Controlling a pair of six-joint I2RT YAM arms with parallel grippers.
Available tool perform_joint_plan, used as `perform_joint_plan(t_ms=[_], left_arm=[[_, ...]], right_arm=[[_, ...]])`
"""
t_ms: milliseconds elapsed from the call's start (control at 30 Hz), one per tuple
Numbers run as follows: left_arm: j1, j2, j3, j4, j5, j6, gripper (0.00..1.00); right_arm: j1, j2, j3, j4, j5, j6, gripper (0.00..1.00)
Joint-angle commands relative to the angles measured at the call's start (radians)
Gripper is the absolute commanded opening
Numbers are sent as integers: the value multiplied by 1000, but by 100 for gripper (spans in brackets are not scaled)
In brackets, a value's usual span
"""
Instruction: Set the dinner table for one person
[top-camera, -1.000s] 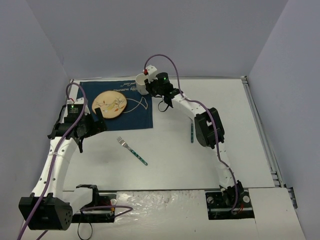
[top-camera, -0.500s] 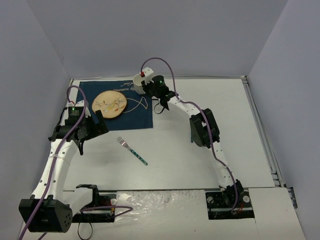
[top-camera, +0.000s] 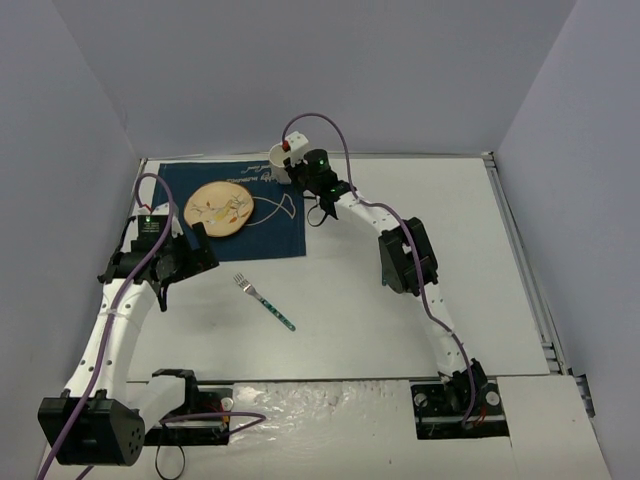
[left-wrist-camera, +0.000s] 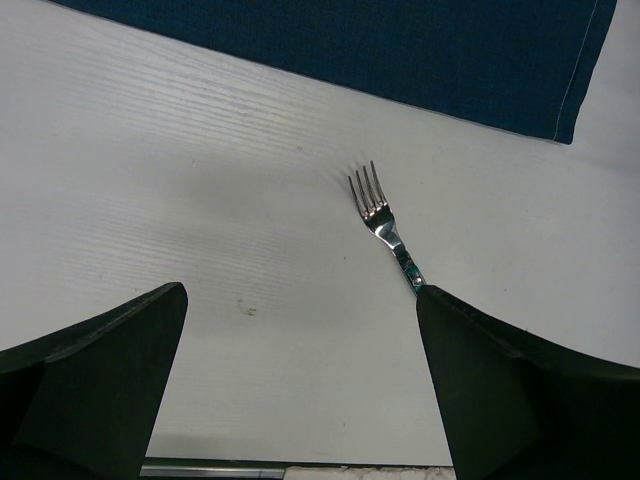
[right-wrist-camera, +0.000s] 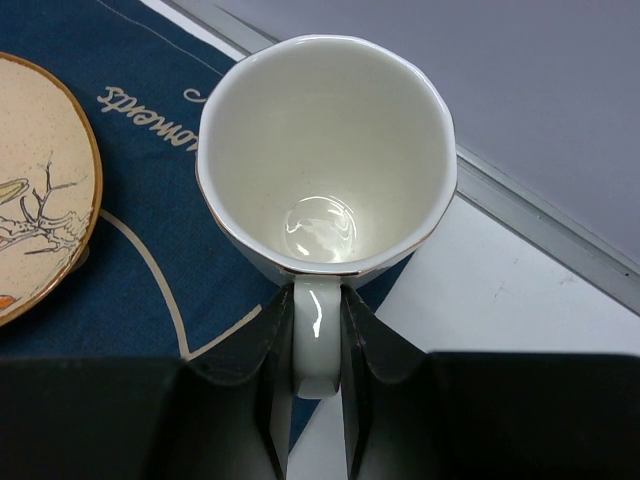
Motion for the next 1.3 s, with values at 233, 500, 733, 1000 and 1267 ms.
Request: perform_joint_plan(t_ms=[233,500,733,1000,1267], left_arm=[[-9,-22,-14,29,10,-18,97],[-11,-26,-21,29,14,-22,97],[-11,-29,-28,29,14,-25,97],[-11,-32,-30,26,11,-27,97],[-12,-37,-37,19,7,-46,97]], right_arm=[[2,0,160,205,28,-20,0],[0,26,193,196,32,-20,0],[0,33,186,189,40,-18,0],[-1,32,168,193,38,-6,36],[-10,-8,122,203,38,9,72]])
